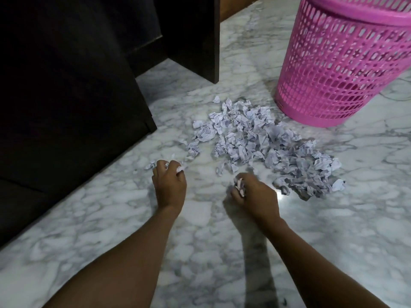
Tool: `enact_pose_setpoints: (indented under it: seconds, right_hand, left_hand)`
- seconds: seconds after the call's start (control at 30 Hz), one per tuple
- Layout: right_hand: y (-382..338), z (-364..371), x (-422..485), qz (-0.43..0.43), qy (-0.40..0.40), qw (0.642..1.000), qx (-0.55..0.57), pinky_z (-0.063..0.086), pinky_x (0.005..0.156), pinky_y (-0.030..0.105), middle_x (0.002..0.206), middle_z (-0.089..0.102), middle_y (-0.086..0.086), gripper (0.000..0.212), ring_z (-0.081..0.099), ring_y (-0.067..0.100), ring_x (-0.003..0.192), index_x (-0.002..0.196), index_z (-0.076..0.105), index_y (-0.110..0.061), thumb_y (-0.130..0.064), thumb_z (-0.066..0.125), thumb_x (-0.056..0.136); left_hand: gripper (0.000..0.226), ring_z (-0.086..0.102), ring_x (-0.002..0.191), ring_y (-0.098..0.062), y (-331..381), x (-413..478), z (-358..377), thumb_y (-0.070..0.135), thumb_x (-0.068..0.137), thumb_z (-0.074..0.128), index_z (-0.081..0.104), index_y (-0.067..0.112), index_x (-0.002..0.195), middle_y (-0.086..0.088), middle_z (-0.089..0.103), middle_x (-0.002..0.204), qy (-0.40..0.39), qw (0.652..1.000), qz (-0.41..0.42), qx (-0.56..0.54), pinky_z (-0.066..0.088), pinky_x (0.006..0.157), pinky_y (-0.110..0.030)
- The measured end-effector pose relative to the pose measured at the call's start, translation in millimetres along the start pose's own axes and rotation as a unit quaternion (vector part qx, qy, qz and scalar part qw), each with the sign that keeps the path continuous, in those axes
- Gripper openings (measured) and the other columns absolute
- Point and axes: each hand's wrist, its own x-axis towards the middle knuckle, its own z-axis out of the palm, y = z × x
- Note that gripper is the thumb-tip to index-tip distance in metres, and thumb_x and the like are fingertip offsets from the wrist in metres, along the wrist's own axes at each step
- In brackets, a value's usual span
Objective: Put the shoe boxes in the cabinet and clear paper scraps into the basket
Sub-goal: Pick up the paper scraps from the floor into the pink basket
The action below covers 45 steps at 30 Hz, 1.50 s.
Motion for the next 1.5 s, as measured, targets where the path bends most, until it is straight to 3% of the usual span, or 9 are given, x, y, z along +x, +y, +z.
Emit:
enact_pose_setpoints:
  seconds: [0.2, 0.33, 0.6, 0.73, 0.83, 0.93, 1.1, 1.3, 1.5]
  right_hand:
    - [-19, 7, 70, -0.066, 0.081, 0.994, -0.023, 0.049, 0.065, 0.032, 0.101, 0.065, 0.004, 0.033, 0.058, 0.025, 0.096, 0.12, 0.064, -0.019, -0.028, 0.065, 0.088]
    - [-20, 32, 93, -0.132, 0.035, 0.989, -0.058, 0.052, 0.068, 0.034, 0.105, 0.061, 0.008, 0.026, 0.056, 0.028, 0.098, 0.111, 0.068, -0.017, -0.028, 0.067, 0.087]
    - [-11, 46, 89, -0.136, 0.034, 0.973, -0.185, 0.022, 0.111, 0.057, 0.139, 0.052, 0.01, 0.027, 0.046, 0.031, 0.13, 0.105, 0.066, -0.03, -0.05, 0.054, 0.091]
    - [-3, 39, 105, -0.188, -0.031, 0.966, -0.176, 0.004, 0.111, 0.073, 0.158, 0.03, 0.014, 0.056, 0.022, 0.035, 0.148, 0.125, 0.059, -0.033, -0.069, 0.048, 0.084]
    - [-1, 34, 119, -0.198, -0.11, 0.957, -0.183, 0.01, 0.11, 0.074, 0.164, 0.016, 0.01, 0.076, 0.018, 0.035, 0.149, 0.145, 0.04, -0.038, -0.081, 0.039, 0.081]
    - [-2, 33, 128, -0.209, -0.134, 0.956, -0.157, 0.032, 0.109, 0.055, 0.157, 0.035, 0.006, 0.071, 0.04, 0.031, 0.139, 0.144, 0.043, -0.039, -0.078, 0.039, 0.085]
    - [1, 50, 119, -0.244, -0.02, 0.968, -0.044, 0.043, 0.09, 0.04, 0.113, 0.066, -0.003, 0.027, 0.058, 0.023, 0.104, 0.102, 0.071, -0.027, -0.047, 0.057, 0.092]
    - [-4, 55, 109, -0.2, 0.069, 0.976, -0.051, 0.041, 0.057, 0.031, 0.075, 0.06, -0.003, 0.015, 0.055, 0.022, 0.063, 0.081, 0.069, -0.027, -0.04, 0.063, 0.087]
    - [-7, 48, 108, -0.069, 0.095, 0.993, 0.008, 0.043, 0.046, 0.024, 0.068, 0.058, -0.004, 0.012, 0.057, 0.016, 0.052, 0.08, 0.072, -0.031, -0.038, 0.072, 0.071]
  left_hand:
    - [0.021, 0.046, 0.098, -0.038, -18, 16, -3, 0.015, 0.08, 0.047, 0.066, 0.01, 0.089, -0.017, 0.053, 0.102, -0.007, 0.996, -0.083, 0.027, 0.042, 0.081, -0.045]
    - [0.019, 0.045, 0.1, -0.039, -24, 24, 3, 0.011, 0.075, 0.053, 0.065, 0.011, 0.091, -0.018, 0.051, 0.106, -0.021, 0.996, -0.067, 0.046, 0.041, 0.083, -0.047]
    - [0.071, 0.021, 0.141, -0.044, -31, 18, 16, 0.069, 0.068, 0.055, 0.059, 0.019, 0.118, -0.023, 0.031, 0.148, -0.08, 0.975, -0.063, 0.198, 0.025, 0.108, -0.054]
    - [0.093, 0.033, 0.136, -0.041, -31, 27, 25, 0.082, 0.066, 0.053, 0.048, 0.013, 0.129, -0.023, 0.028, 0.151, -0.085, 0.977, -0.022, 0.195, 0.036, 0.105, -0.052]
    - [0.096, 0.036, 0.134, -0.038, -26, 37, 34, 0.083, 0.068, 0.05, 0.036, 0.021, 0.139, -0.019, 0.021, 0.157, -0.106, 0.976, 0.018, 0.189, 0.036, 0.101, -0.049]
    - [0.091, 0.036, 0.133, -0.037, -21, 48, 43, 0.08, 0.074, 0.044, 0.026, 0.033, 0.149, -0.017, 0.018, 0.158, -0.131, 0.971, 0.047, 0.192, 0.036, 0.099, -0.048]
    - [0.072, 0.043, 0.117, -0.034, -13, 65, 55, 0.072, 0.083, 0.04, 0.024, 0.045, 0.148, -0.009, 0.037, 0.148, -0.151, 0.962, 0.077, 0.212, 0.039, 0.092, -0.044]
    - [0.039, 0.051, 0.101, -0.032, -1, 71, 74, 0.055, 0.085, 0.054, 0.065, 0.034, 0.115, -0.004, 0.055, 0.124, -0.126, 0.965, 0.096, 0.207, 0.044, 0.077, -0.043]
    - [0.028, 0.056, 0.085, -0.03, 2, 71, 85, 0.034, 0.081, 0.052, 0.069, 0.019, 0.098, -0.002, 0.064, 0.106, -0.096, 0.972, 0.112, 0.185, 0.047, 0.061, -0.036]
